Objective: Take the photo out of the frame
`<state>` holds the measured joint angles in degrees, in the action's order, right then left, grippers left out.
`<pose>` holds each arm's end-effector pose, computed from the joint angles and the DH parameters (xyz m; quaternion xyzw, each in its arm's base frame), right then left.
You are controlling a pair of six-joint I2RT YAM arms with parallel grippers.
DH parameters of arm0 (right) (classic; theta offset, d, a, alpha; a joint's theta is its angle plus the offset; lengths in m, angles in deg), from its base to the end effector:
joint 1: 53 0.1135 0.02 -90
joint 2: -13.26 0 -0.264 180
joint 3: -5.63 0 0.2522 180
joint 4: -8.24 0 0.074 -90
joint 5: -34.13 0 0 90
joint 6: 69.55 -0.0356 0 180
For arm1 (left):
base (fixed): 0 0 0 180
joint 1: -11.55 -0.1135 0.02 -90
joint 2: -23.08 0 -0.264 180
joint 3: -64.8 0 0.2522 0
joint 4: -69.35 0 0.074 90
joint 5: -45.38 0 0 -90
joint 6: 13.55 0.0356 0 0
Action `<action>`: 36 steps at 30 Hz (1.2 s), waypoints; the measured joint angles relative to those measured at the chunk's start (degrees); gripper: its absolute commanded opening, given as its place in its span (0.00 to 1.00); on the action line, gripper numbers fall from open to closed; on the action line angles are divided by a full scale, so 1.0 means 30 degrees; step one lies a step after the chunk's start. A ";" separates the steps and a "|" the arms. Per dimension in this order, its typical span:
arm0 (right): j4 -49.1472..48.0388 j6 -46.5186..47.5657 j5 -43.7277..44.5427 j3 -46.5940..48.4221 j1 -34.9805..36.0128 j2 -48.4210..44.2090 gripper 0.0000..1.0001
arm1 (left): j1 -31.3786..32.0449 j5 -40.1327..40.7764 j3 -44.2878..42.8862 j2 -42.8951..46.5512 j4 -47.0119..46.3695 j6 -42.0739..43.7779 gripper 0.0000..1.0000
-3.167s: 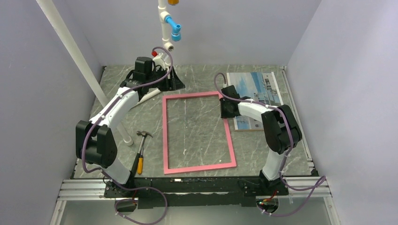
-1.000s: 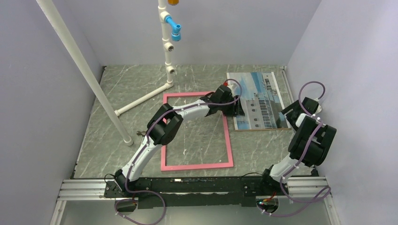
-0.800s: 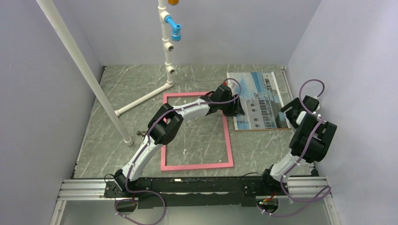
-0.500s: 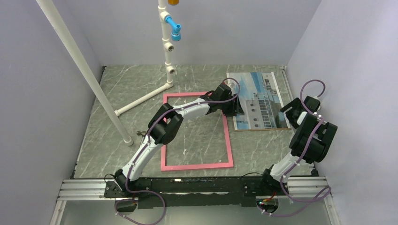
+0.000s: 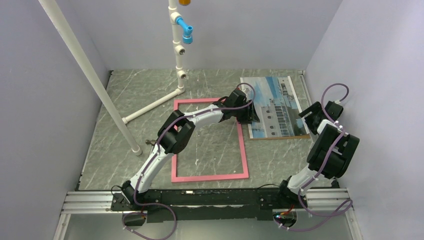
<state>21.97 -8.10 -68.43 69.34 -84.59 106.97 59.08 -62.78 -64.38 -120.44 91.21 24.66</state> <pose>0.2886 -0.1684 0.1757 0.4208 0.8126 0.0902 0.3931 0.3724 -0.4232 0.1443 0.0386 0.8827 -0.4316 0.1819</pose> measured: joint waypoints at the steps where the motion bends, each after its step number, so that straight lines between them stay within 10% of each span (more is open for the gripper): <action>1: 0.0036 -0.0044 0.0000 0.0000 -0.0007 0.0007 0.76 | -0.0015 0.0000 0.0000 0.0000 0.0015 0.0000 0.56; 15: 0.0437 -0.0736 -0.0867 -0.0007 -0.0357 0.0393 0.67 | -0.0474 -0.0189 0.0612 0.0364 0.0080 0.0175 0.56; 36: -0.0168 -0.1370 -0.2994 -0.0583 -0.1464 0.0918 0.15 | -0.0794 -0.0488 0.0758 0.0576 0.0481 0.0641 0.57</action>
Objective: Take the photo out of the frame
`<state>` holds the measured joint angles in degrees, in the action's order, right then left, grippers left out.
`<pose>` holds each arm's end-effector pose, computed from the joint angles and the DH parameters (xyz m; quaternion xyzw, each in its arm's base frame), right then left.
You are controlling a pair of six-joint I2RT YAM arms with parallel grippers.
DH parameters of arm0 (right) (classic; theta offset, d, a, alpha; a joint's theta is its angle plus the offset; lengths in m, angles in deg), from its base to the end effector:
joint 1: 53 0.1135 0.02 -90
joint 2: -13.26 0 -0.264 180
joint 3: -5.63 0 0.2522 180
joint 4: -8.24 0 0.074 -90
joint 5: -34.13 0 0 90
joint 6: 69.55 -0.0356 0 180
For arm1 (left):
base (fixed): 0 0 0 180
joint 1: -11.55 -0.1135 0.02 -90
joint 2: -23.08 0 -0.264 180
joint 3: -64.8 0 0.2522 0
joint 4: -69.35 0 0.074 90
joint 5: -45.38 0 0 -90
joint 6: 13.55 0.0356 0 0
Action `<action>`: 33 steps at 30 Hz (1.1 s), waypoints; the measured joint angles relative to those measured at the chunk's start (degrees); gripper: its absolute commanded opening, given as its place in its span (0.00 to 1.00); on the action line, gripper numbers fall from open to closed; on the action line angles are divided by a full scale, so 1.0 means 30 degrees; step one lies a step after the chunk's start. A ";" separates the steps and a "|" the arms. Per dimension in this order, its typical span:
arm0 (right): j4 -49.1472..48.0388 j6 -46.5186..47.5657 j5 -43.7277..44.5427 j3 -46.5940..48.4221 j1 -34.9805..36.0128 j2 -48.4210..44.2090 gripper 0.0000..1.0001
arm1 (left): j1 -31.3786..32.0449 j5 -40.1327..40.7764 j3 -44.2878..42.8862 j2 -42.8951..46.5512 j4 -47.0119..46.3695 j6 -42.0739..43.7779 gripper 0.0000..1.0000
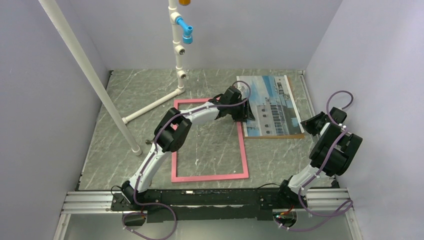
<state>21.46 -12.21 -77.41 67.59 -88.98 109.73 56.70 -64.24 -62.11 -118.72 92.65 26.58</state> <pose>0.2744 -0.1831 0.1537 0.4610 0.7948 0.1640 0.3591 0.3834 -0.4024 0.1455 0.0379 0.8887 -0.4210 0.1778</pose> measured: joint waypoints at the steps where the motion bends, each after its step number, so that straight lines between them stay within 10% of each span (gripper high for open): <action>1: 0.0000 0.0015 -0.0015 0.0000 -0.0015 0.0000 0.12 | -0.0007 -0.0007 0.0000 0.0007 0.0015 0.0080 0.58; 6: 0.0022 0.0044 -0.0051 0.0000 -0.0015 -0.0007 0.00 | -0.0022 -0.0160 0.0015 0.0211 0.0197 0.0831 0.63; 33: 0.2965 0.1020 -0.1530 0.2018 0.0787 -0.3971 0.00 | -0.0262 -0.2040 -0.0036 0.1712 0.1479 0.2907 0.64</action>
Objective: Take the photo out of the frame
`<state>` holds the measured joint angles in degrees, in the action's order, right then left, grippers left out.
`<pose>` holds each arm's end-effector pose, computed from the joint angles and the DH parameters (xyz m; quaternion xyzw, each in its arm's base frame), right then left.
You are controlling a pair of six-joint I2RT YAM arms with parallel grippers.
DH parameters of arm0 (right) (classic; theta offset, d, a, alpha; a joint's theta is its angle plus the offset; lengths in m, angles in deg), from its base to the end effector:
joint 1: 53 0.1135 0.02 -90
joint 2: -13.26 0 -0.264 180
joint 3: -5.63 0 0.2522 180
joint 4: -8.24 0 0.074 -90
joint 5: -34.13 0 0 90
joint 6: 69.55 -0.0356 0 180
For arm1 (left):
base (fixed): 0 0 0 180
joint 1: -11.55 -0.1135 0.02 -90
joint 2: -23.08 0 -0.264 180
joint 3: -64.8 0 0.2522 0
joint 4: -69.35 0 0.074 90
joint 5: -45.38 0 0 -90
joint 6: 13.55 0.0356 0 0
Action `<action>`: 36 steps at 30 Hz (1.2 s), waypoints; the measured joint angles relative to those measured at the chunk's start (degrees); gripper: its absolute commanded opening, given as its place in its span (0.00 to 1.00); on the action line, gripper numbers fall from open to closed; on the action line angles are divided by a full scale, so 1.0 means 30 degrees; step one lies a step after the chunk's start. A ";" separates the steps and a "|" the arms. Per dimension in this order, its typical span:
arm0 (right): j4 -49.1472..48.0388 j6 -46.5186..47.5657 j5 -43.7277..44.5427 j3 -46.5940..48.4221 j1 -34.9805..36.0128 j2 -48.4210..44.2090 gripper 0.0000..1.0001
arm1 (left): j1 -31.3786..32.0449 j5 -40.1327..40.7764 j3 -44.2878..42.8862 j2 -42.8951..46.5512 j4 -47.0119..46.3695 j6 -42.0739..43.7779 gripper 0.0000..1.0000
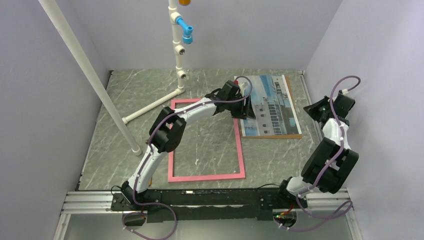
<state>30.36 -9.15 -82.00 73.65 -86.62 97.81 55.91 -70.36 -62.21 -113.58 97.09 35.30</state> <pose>0.2747 -0.1638 0.2384 0.3767 0.7990 0.1888 0.4289 0.3788 -0.3920 0.1880 0.1231 0.8708 -0.4399 0.1817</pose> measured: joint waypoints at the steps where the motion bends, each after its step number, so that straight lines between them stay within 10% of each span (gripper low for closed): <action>1: 0.0182 0.0087 0.0007 0.0262 0.0095 -0.0372 0.00 | -0.0022 -0.0029 0.0000 0.0000 -0.0007 0.0015 0.64; 7: 0.1268 0.0306 0.0022 0.1727 0.0335 -0.1639 0.00 | -0.0146 -0.0204 0.0000 -0.0007 0.0022 0.0073 0.64; 12: 0.1872 0.0306 0.0911 0.2084 0.0372 -0.1239 0.42 | -0.0211 -0.0546 0.0036 -0.0109 -0.0109 0.0073 0.63; 17: 0.1829 0.0670 0.2484 0.0321 0.0372 -0.0605 0.59 | -0.0211 -0.0634 0.0036 -0.0685 -0.0102 0.0160 0.63; 36: 0.1231 0.1056 0.4765 -0.1362 0.0503 0.1967 0.66 | -0.0204 0.0197 -0.0080 -0.1275 0.0379 -0.0168 0.61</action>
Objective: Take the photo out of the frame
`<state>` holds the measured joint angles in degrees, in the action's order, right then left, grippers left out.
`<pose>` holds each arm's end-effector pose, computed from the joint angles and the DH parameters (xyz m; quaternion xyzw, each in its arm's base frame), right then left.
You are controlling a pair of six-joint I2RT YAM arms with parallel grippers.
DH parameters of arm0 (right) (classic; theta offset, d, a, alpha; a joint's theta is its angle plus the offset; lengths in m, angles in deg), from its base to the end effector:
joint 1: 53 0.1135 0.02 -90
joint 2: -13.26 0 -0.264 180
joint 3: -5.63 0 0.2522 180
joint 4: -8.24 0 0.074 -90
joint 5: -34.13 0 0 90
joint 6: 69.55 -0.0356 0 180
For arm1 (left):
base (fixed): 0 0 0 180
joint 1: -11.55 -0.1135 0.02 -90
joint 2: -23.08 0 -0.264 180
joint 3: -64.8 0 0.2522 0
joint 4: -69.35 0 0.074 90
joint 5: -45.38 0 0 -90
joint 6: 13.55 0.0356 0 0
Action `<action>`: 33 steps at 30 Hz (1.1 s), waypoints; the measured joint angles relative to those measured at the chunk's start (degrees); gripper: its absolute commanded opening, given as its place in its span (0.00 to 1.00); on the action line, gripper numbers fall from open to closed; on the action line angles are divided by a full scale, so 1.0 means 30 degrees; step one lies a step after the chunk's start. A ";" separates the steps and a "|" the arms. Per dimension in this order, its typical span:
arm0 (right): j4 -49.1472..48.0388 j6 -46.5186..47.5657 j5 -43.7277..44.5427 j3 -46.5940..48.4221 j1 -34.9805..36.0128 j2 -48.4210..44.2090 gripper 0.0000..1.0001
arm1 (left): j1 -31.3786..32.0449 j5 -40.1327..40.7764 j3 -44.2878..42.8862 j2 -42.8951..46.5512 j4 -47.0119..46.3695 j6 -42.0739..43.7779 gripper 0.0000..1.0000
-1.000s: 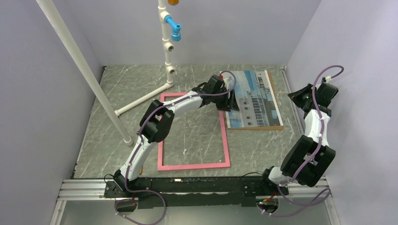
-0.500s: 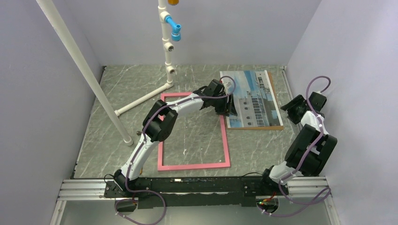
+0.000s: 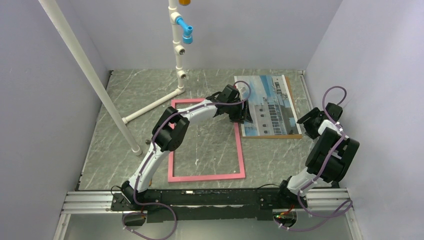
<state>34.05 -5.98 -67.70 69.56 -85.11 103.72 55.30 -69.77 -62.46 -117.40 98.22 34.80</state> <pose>0.2701 -0.1609 0.1787 0.4313 0.8375 0.0815 0.3255 0.3854 -0.3899 0.1526 0.1047 0.8902 -0.4150 0.1563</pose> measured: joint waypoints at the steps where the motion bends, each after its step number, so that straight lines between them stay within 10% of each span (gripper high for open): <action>1: 0.0000 0.0015 0.0000 -0.0015 0.0022 0.0080 0.66 | 0.0000 0.0007 0.0000 0.0000 0.0000 -0.0007 0.61; 33: -0.0466 0.0262 -0.0758 -0.0262 0.0495 -0.0226 0.65 | 0.0000 0.0197 0.0000 -0.0007 0.0000 -0.0357 0.61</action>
<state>32.65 -5.20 -69.98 68.77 -83.63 103.04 55.30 -69.18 -62.46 -117.43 98.22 33.73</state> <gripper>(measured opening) 0.660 0.608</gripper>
